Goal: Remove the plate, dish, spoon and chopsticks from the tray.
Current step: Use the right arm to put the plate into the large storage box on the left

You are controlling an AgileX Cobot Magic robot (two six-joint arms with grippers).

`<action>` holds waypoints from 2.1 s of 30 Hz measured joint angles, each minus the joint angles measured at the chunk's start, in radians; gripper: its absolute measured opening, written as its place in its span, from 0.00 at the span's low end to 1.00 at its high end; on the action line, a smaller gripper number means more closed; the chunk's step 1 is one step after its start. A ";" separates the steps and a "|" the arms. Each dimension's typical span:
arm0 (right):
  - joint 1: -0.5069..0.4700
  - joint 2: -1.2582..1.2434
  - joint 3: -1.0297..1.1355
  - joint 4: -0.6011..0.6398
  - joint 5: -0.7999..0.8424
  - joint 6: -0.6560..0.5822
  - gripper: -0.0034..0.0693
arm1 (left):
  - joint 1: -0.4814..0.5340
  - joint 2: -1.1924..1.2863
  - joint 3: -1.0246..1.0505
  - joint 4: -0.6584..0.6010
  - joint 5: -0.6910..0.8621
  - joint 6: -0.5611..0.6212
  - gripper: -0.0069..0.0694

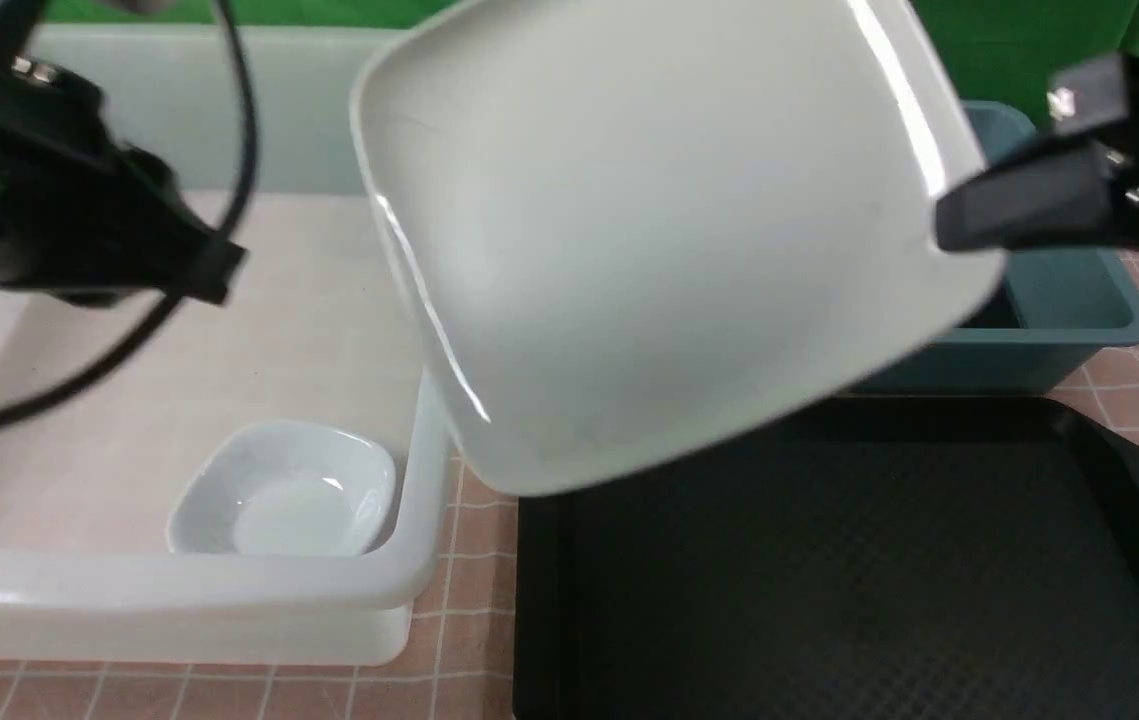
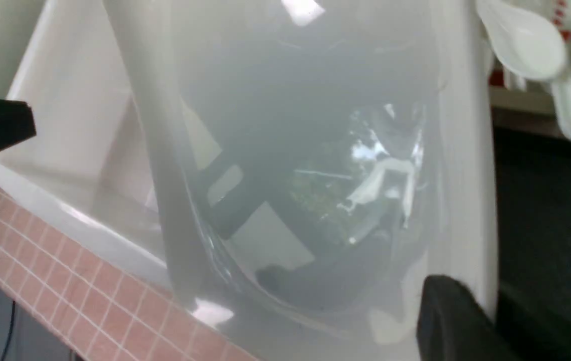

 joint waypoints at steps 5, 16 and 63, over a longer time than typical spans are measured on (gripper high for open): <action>0.140 0.206 -0.235 0.005 -0.097 0.047 0.15 | 0.308 -0.006 -0.001 -0.210 -0.018 0.075 0.09; 0.315 0.774 -0.833 0.018 -0.224 0.209 0.15 | 0.479 -0.006 -0.001 -0.417 -0.033 0.177 0.09; 0.336 1.019 -0.923 -0.044 -0.294 0.473 0.32 | 0.479 -0.004 -0.001 -0.412 0.010 0.181 0.09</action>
